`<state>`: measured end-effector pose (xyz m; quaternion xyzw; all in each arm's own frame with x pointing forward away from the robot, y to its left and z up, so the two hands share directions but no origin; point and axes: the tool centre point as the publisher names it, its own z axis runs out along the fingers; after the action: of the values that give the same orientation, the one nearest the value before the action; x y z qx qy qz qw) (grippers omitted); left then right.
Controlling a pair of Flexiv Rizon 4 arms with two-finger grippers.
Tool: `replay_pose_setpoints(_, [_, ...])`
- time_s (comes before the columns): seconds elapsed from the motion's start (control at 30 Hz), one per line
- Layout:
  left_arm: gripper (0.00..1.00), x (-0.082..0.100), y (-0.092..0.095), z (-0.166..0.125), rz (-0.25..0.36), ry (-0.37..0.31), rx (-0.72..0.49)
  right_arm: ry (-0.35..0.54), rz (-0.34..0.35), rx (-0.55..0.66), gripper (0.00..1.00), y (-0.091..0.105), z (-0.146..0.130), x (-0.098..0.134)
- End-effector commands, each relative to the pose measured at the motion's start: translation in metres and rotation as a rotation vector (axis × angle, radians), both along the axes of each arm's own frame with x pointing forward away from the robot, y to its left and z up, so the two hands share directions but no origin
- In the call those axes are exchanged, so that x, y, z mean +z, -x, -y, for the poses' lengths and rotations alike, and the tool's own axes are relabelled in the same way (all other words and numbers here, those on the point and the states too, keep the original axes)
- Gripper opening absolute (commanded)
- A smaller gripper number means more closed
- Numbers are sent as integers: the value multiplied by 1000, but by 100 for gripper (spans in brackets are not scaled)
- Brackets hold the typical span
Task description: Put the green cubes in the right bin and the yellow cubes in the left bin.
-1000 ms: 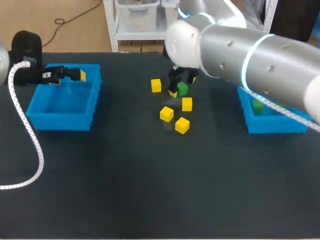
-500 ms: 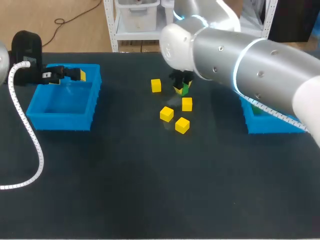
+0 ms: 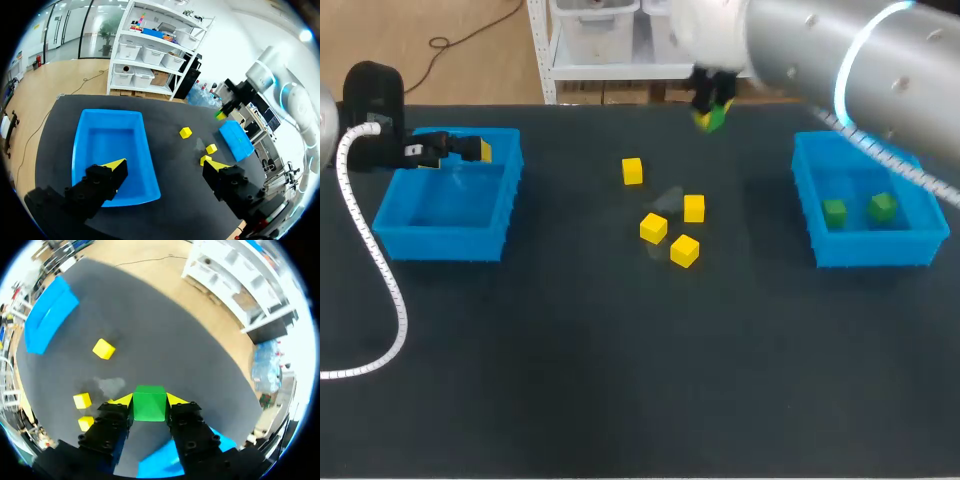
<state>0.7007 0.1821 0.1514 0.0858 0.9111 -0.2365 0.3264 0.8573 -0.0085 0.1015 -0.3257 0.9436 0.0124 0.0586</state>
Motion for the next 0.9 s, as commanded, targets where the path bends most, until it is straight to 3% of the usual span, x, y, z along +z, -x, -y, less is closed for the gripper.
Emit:
replay_pose_setpoints(0.03, [100, -2, 1, -2, 7, 11, -7, -278, 338, -149, 0, 45, 82, 49])
replay_pose_setpoints(0.23, [100, -2, 1, -2, 7, 11, -7, -336, 388, -321, 0, 60, 147, 57])
replay_pose_setpoints(0.47, [100, -2, 1, -2, 7, 11, -7, -362, 370, -425, 0, 87, 189, 40])
replay_pose_setpoints(0.7, [100, -2, 1, -2, 7, 11, -7, -369, 338, -492, 0, 103, 208, 20])
replay_pose_setpoints(0.9, [100, -2, 1, -2, 7, 11, -7, -383, 304, -498, 0, 110, 201, 6])
